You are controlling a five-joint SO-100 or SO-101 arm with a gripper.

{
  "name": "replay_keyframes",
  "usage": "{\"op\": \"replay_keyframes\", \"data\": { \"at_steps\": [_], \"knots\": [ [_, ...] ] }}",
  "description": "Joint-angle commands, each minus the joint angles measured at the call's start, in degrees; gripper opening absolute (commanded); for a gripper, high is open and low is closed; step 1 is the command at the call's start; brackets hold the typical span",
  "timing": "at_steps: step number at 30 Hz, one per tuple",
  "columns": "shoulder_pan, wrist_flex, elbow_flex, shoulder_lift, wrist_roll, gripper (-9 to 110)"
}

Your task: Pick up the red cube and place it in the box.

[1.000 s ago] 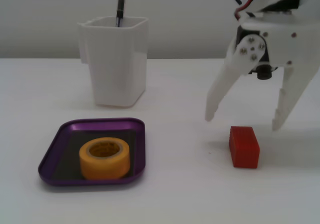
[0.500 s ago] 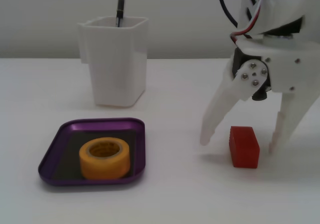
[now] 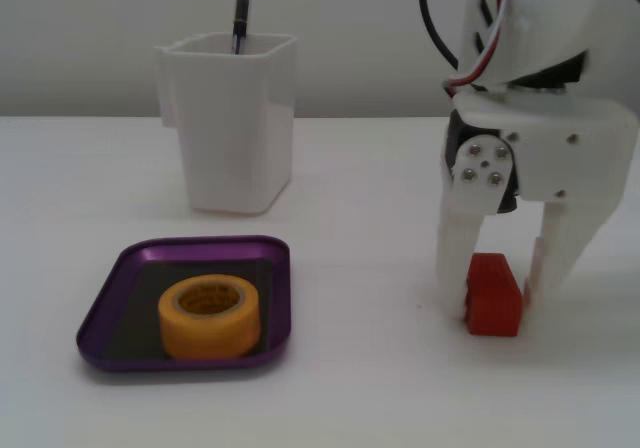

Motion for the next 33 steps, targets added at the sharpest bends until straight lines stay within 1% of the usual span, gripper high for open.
{"op": "replay_keyframes", "data": {
  "at_steps": [1, 6, 8, 13, 17, 19, 21, 24, 29, 33],
  "knots": [
    [-0.4, 0.6, -0.2, -1.5, 0.1, -1],
    [-0.4, 0.8, -0.2, 4.9, 0.0, -1],
    [-0.8, 1.6, -0.2, 10.5, -0.2, -1],
    [-0.6, 3.3, -0.2, 27.9, -4.8, -1],
    [-0.1, 1.6, -0.1, 39.5, -8.7, -1],
    [-0.1, -3.5, 0.8, 41.8, -10.9, -1],
    [0.5, -8.8, 1.0, 41.4, -13.1, -1],
    [4.9, -15.6, 0.9, 36.7, -13.2, -1],
    [6.9, -25.4, -2.1, 22.2, -13.4, -1],
    [8.2, -27.4, -10.2, 10.0, -13.4, -1]
  ]
}}
